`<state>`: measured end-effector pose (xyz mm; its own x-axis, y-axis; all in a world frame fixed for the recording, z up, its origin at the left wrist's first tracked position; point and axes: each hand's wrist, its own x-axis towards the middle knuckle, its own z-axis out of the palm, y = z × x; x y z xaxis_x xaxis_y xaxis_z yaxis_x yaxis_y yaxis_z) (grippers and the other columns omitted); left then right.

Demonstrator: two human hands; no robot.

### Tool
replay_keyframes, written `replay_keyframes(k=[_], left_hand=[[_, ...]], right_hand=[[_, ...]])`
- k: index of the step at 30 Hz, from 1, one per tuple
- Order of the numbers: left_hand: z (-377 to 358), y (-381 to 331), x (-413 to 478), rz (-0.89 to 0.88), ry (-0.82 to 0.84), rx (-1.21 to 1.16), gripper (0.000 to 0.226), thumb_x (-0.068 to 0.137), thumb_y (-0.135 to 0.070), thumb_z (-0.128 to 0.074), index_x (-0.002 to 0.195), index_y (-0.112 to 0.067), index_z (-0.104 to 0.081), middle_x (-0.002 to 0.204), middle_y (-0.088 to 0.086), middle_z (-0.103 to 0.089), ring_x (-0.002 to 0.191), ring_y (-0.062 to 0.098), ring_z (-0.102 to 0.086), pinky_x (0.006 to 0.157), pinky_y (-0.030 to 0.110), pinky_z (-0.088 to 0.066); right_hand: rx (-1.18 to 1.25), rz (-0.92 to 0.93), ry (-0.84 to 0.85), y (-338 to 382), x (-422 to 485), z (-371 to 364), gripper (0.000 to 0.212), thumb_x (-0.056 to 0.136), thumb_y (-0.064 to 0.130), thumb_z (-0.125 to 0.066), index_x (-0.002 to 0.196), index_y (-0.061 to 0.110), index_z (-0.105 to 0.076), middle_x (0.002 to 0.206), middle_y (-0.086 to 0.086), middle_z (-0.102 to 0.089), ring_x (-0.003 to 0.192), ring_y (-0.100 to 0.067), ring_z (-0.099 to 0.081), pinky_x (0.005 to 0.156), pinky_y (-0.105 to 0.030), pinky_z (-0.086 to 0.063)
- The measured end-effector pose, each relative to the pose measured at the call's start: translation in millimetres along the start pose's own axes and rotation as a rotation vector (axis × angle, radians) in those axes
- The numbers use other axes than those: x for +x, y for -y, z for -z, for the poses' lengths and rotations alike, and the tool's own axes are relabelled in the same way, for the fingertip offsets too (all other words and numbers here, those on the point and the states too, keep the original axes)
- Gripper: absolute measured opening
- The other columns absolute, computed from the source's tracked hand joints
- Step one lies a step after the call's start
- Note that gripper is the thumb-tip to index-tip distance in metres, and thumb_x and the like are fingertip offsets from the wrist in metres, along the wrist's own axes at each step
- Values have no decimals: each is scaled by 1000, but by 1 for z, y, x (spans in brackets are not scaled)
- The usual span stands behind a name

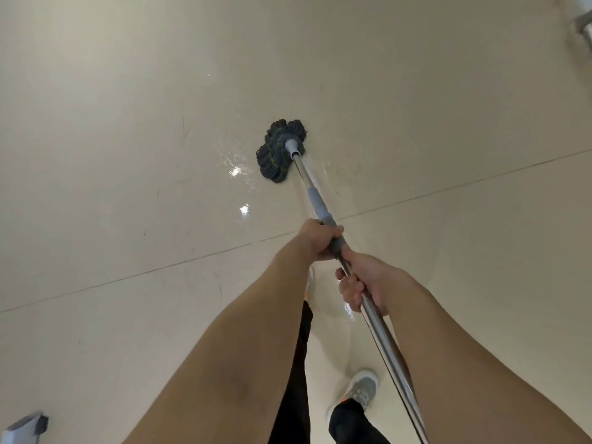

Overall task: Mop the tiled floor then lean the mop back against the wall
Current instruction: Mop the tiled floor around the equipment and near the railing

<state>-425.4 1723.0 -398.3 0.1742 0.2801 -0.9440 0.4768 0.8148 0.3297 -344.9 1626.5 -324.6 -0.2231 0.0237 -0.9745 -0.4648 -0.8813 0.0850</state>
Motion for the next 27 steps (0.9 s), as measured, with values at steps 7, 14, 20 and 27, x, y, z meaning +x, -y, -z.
replay_keyframes(k=[7, 14, 20, 27], left_hand=[[66, -105, 68, -88, -88, -11, 39, 92, -20, -69, 123, 0, -57, 102, 15, -67, 81, 26, -67, 75, 42, -62], [37, -77, 43, -64, -68, -61, 44, 91, -18, -70, 127, 1, -53, 104, 17, -63, 83, 31, -66, 82, 51, -60], [-13, -4, -15, 14, -13, -42, 37, 95, -10, -63, 127, 1, -49, 89, 16, -60, 70, 31, -65, 76, 51, -61], [-127, 117, -88, 117, 41, 109, 33, 95, -13, -64, 122, 0, -51, 86, 14, -63, 70, 30, -68, 76, 50, -61]], right_hand=[[36, 60, 107, 123, 42, -52, 61, 90, 70, -49, 72, 12, -44, 49, 7, -23, 27, -6, -25, 28, -13, -25], [62, 78, 92, 86, 31, -26, 59, 93, 66, -47, 74, 10, -48, 49, 6, -25, 28, -6, -24, 28, -14, -26], [146, 74, 95, -19, 2, 15, 57, 97, 63, -44, 74, 10, -51, 51, 6, -28, 31, -5, -25, 30, -14, -26], [223, 62, 22, -176, -48, 106, 53, 98, 58, -47, 88, 7, -51, 56, 3, -28, 32, -7, -26, 31, -16, -28]])
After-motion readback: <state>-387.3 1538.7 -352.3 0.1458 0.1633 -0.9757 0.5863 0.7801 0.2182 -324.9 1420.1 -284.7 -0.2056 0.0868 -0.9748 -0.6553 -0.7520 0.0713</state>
